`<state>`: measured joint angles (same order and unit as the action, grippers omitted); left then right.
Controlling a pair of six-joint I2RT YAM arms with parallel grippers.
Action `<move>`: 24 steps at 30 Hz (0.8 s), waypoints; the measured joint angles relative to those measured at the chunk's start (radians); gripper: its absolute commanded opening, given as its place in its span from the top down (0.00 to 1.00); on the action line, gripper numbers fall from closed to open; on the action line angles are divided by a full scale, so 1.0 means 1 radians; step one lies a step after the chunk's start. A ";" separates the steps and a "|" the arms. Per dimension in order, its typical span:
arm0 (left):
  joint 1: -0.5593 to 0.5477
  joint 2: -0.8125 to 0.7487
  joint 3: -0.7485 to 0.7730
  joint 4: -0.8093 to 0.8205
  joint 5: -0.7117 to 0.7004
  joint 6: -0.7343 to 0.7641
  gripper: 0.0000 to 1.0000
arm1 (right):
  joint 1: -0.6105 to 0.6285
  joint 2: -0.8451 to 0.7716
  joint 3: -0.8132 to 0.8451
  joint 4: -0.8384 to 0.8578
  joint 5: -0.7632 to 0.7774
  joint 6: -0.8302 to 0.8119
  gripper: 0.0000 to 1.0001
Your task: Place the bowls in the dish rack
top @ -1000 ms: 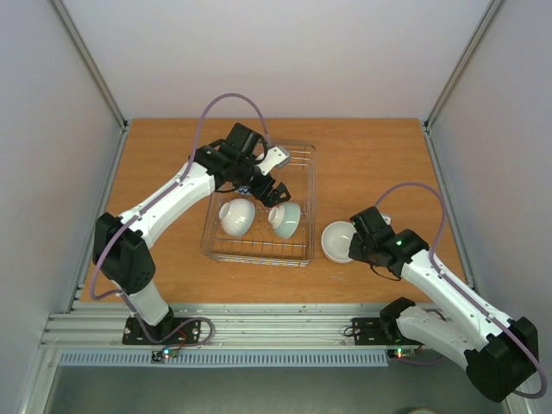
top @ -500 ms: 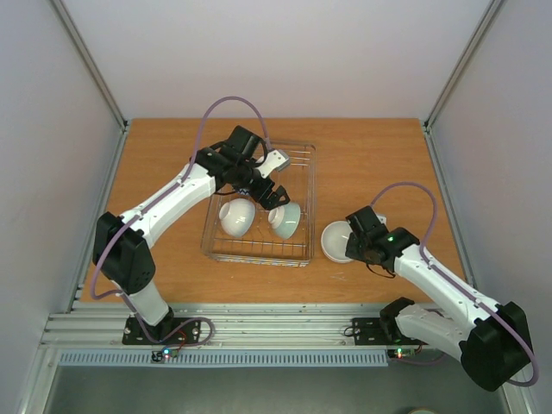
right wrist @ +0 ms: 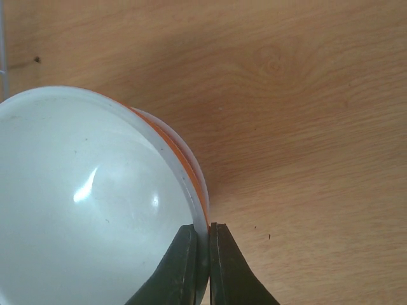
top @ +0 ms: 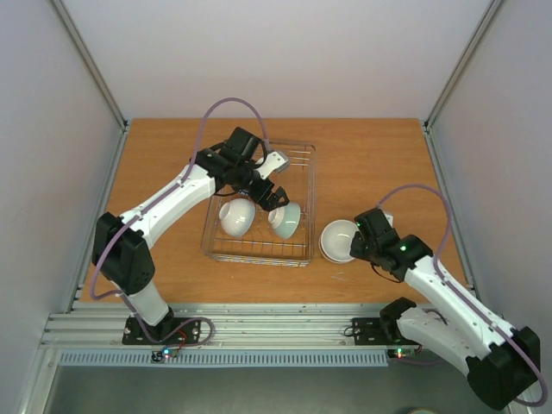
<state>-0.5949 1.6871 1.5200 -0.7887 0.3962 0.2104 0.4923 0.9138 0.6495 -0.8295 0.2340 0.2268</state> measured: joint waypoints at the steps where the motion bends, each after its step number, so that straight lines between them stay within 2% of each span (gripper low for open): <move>1: 0.000 0.000 0.000 0.000 -0.001 -0.002 0.01 | 0.000 -0.024 0.000 -0.005 0.000 -0.006 0.99; 6: 0.000 -0.024 0.000 0.001 0.008 -0.016 0.01 | 0.000 -0.207 0.024 -0.027 -0.012 -0.047 0.99; 11: 0.001 -0.061 0.000 0.001 0.111 -0.028 0.01 | 0.000 -0.350 0.104 0.007 -0.063 -0.103 0.99; 16: 0.005 -0.072 0.000 0.000 0.330 -0.051 0.01 | 0.000 -0.388 0.114 0.095 -0.135 -0.157 0.99; 24: 0.012 -0.074 0.000 0.000 0.711 -0.081 0.01 | 0.000 -0.467 -0.002 0.271 -0.312 -0.219 0.99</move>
<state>-0.5831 1.6127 1.5204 -0.7887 1.1069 0.1295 0.4923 0.4473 0.6476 -0.5587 -0.0780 0.0074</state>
